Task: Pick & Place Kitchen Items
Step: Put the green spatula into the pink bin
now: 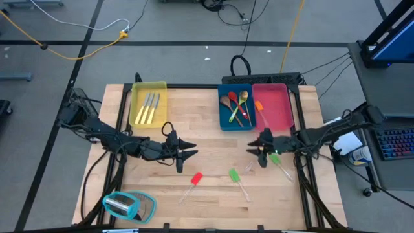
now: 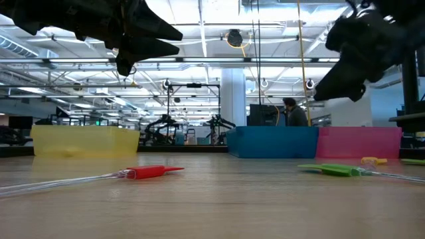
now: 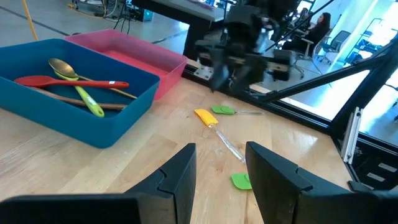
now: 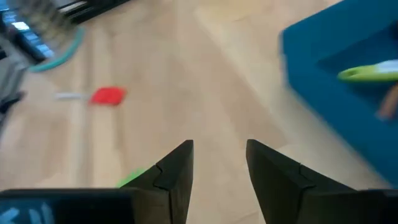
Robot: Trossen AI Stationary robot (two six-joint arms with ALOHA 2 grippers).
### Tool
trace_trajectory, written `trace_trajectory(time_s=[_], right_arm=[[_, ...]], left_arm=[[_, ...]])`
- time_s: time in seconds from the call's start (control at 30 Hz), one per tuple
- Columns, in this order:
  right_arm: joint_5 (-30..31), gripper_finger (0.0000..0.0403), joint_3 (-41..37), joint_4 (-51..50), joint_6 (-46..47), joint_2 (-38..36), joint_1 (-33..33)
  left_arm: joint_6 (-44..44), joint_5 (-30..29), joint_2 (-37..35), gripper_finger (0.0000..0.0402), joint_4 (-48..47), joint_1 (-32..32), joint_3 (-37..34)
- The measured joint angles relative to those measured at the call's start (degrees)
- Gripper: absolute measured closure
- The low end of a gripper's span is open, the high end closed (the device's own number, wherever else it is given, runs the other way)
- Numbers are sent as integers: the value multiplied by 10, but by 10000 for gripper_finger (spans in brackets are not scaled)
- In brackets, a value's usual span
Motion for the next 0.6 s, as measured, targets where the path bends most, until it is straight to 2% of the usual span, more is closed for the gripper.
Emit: trace_trajectory(time_s=[0.17,0.33,0.47,0.6], right_arm=[[60,262,7,2,14,0,77],[69,262,16,-4,11,0,117],[70,262,16,-57,21,0,124],[36,262,16,-113,54,0,124]], left_arm=[[0,0,0,256,0,0,0],[0,0,0,256,0,0,0],[0,0,0,256,0,0,0],[0,-1,0,256,0,2,0]])
